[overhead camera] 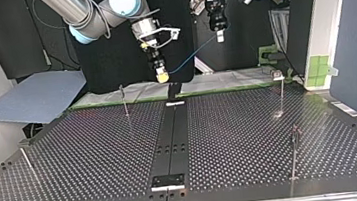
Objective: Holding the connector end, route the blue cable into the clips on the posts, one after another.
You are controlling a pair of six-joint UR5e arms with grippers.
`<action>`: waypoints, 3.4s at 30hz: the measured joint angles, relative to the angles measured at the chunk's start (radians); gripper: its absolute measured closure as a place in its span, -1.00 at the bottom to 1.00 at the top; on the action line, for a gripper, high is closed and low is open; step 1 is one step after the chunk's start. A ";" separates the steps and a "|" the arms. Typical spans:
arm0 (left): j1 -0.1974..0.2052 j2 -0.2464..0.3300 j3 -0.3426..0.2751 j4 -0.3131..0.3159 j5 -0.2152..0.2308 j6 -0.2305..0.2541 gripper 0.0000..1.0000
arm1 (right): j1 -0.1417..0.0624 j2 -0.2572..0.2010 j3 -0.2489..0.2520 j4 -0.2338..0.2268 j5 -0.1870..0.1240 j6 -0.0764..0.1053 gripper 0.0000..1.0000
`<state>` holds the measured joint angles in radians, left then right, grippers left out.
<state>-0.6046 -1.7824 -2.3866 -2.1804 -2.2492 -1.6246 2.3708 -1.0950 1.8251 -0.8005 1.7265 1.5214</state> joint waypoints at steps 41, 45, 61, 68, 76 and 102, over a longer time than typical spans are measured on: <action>0.246 0.374 0.265 -0.422 0.139 -0.059 1.00 | -0.006 -0.166 -0.180 0.233 -0.189 0.114 1.00; 0.289 0.384 0.278 -0.459 0.181 -0.059 1.00 | -0.002 -0.166 -0.203 0.245 -0.198 0.121 1.00; 0.391 0.383 0.397 -0.559 0.213 -0.088 1.00 | 0.005 -0.164 -0.298 0.292 -0.224 0.140 1.00; 0.413 0.383 0.462 -0.598 0.222 -0.096 1.00 | 0.006 -0.162 -0.328 0.295 -0.238 0.156 1.00; 0.442 0.381 0.520 -0.635 0.240 -0.096 1.00 | 0.006 -0.161 -0.368 0.296 -0.259 0.184 1.00; 0.590 0.361 0.531 -0.635 0.375 -0.092 1.00 | 0.034 -0.048 -0.530 0.325 -0.271 0.203 1.00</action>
<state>-0.0145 -1.4217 -1.8559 -2.8152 -1.8739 -1.7171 2.4048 -1.1432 1.2953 -0.4759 1.4552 1.7243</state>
